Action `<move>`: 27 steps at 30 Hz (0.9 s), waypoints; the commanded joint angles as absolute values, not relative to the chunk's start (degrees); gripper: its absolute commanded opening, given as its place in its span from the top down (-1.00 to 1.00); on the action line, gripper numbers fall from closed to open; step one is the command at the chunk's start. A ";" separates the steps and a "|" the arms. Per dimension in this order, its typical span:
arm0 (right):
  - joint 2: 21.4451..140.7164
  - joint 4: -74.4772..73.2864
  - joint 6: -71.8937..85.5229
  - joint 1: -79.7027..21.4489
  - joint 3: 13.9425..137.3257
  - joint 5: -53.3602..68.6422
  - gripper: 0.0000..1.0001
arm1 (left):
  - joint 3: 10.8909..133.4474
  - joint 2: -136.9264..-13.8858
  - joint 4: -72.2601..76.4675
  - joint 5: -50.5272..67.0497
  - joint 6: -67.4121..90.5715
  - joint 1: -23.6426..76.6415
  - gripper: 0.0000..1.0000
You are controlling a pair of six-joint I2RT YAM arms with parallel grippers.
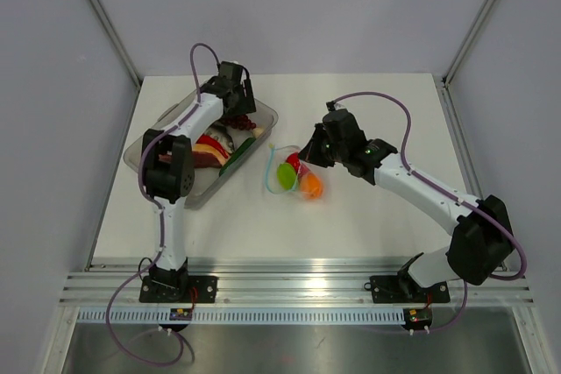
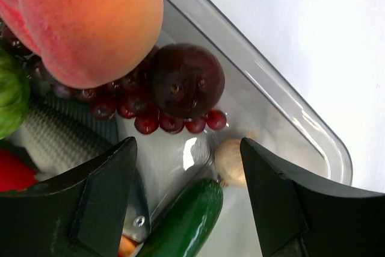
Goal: Place the food in the zip-top bag and seal the zipper
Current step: Pick up the fake fruit from the bin.
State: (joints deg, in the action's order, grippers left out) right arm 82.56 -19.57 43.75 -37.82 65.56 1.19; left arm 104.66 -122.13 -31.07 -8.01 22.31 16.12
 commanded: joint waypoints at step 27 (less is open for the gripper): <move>83.14 -18.11 42.98 -38.50 66.89 2.55 1.00 | 110.30 -128.67 -22.67 -13.01 22.24 17.14 -0.05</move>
